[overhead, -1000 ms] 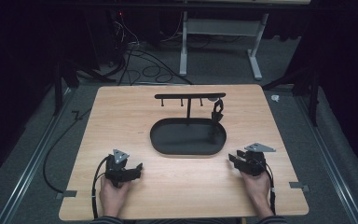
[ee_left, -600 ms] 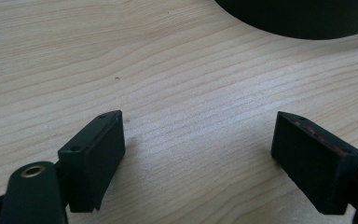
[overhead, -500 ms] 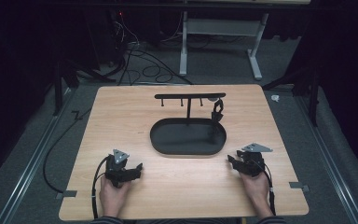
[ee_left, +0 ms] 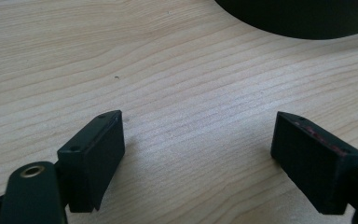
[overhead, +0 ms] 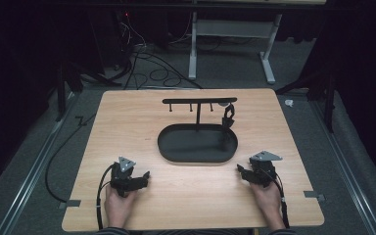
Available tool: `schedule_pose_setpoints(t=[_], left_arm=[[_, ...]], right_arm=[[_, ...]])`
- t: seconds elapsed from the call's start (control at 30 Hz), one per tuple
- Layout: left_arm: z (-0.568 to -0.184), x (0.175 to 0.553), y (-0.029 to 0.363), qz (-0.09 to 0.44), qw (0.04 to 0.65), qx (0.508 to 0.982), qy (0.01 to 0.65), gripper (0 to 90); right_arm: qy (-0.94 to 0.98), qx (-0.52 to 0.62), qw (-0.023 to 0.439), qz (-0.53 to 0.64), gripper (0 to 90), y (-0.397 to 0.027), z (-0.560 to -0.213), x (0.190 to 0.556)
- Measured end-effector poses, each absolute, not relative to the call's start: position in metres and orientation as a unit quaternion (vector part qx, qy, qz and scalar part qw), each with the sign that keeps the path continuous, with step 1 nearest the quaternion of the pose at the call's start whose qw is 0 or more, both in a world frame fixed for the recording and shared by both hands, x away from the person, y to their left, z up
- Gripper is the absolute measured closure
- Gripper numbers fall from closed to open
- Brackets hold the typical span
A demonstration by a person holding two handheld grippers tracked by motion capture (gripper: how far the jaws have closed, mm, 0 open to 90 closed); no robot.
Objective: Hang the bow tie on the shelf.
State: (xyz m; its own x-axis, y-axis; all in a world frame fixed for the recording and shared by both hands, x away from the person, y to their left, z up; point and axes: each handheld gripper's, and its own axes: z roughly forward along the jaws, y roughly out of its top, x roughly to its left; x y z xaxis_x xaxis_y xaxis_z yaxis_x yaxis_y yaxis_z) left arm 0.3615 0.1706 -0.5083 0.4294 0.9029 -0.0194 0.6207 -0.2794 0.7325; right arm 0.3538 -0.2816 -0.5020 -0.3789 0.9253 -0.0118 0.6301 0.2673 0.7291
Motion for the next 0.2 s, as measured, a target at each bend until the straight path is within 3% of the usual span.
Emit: schedule_pose_setpoints(t=[0.2], left_arm=[[-0.5083,0.3615,0.1706,0.206,0.343,0.773,0.493,17.9]], right_arm=[[0.763,0.51,0.225,0.327,41.8,-0.2817,-0.502,0.3538]])
